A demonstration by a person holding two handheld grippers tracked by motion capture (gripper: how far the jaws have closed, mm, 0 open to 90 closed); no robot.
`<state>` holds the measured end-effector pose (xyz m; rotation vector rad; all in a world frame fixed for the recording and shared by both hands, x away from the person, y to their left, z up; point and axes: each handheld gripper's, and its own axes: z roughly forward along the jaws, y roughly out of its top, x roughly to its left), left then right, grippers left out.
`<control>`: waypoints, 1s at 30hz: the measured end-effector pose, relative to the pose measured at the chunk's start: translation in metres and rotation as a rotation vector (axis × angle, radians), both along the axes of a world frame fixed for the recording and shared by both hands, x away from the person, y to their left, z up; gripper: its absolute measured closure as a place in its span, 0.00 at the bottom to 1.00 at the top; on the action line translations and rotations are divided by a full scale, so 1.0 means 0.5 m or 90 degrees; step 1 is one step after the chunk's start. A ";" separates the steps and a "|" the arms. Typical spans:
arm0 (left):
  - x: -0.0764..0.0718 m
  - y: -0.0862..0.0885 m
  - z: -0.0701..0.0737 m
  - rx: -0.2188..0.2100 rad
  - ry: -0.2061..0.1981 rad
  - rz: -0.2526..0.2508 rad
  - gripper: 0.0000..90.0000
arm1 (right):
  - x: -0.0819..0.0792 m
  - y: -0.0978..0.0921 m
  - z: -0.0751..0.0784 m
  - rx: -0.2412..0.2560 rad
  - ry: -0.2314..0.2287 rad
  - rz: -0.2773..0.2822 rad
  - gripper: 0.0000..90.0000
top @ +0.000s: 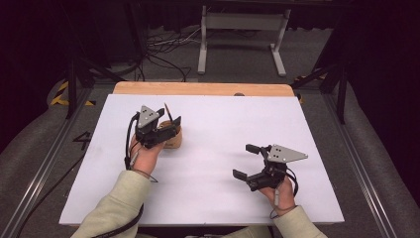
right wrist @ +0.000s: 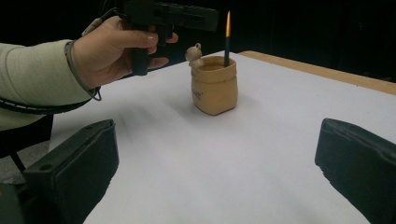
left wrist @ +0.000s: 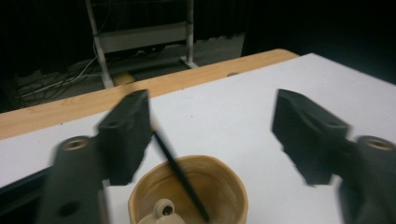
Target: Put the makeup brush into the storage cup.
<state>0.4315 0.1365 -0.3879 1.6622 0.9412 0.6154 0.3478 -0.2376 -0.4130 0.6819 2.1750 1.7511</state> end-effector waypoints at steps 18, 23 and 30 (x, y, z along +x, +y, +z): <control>-0.053 0.057 0.023 -0.027 -0.010 -0.092 0.03 | 0.011 -0.035 0.017 0.007 -0.013 -0.025 0.00; -0.080 0.080 0.018 -0.038 -0.016 -0.113 0.03 | 0.014 -0.053 0.021 -0.001 -0.018 -0.034 0.00; -0.113 0.108 0.012 -0.057 -0.014 -0.140 0.02 | 0.014 -0.071 0.024 -0.003 -0.015 -0.038 0.00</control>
